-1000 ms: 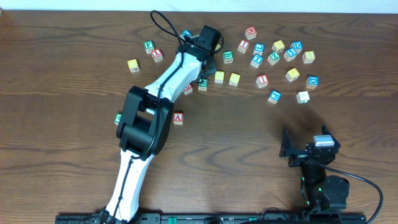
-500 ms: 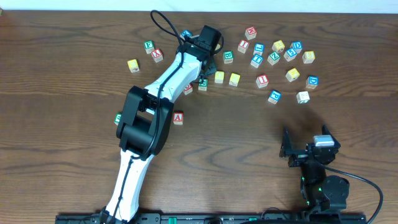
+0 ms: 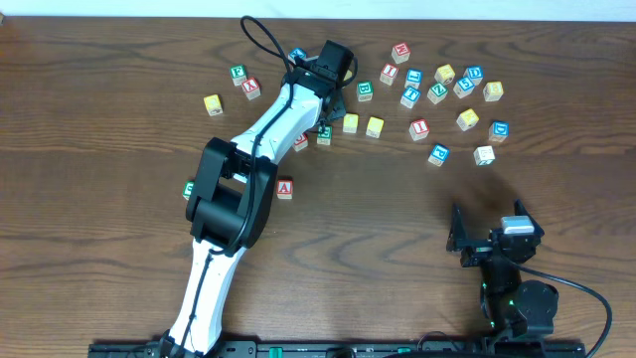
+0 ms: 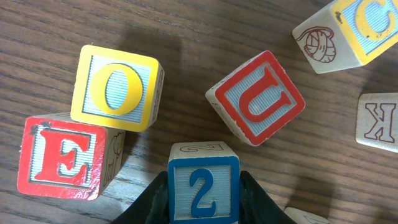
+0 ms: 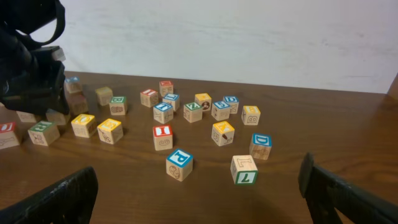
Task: Spell out AI2
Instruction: 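Lift the blue 2 block out of the cluster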
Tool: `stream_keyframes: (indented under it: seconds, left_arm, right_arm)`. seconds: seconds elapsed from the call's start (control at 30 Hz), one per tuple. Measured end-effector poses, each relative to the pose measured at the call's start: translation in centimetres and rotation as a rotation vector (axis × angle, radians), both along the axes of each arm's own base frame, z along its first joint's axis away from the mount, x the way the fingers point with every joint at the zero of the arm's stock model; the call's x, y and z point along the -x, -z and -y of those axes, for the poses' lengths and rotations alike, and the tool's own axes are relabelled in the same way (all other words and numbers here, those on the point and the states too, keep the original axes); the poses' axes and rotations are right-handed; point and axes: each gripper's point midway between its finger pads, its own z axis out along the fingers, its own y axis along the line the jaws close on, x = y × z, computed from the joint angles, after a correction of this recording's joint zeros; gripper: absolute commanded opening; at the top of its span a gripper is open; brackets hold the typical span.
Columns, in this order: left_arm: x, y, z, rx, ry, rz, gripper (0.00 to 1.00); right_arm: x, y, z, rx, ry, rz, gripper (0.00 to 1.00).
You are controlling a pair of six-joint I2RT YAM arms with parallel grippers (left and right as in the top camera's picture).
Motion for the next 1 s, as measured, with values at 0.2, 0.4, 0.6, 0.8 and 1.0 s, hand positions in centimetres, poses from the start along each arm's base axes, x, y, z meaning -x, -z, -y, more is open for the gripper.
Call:
stream_keyframes:
  seconds: [0.2,0.4,0.6,0.8,1.0]
  left_arm:
    - [0.1,0.0,0.0,-0.004,0.006,-0.002,0.14]
    - [0.1,0.0,-0.1,-0.006,0.006,-0.007,0.14]
    - [0.1,-0.1,-0.1,-0.014,0.023,-0.006,0.14]
    - [0.1,-0.8,-0.1,-0.025,0.057,0.003,0.13]
    - [-0.4,-6.3,0.2,0.003,0.085,0.098,0.13]
  right_arm:
    - [0.0,0.0,0.0,0.0,0.0,0.0,0.99]
    - [0.0,0.0,0.0,0.0,0.0,0.0,0.99]
    - [0.0,0.0,0.0,0.0,0.0,0.0,0.99]
    - [0.0,0.0,0.0,0.0,0.0,0.0,0.99]
    - [0.0,0.0,0.0,0.0,0.0,0.0,0.99]
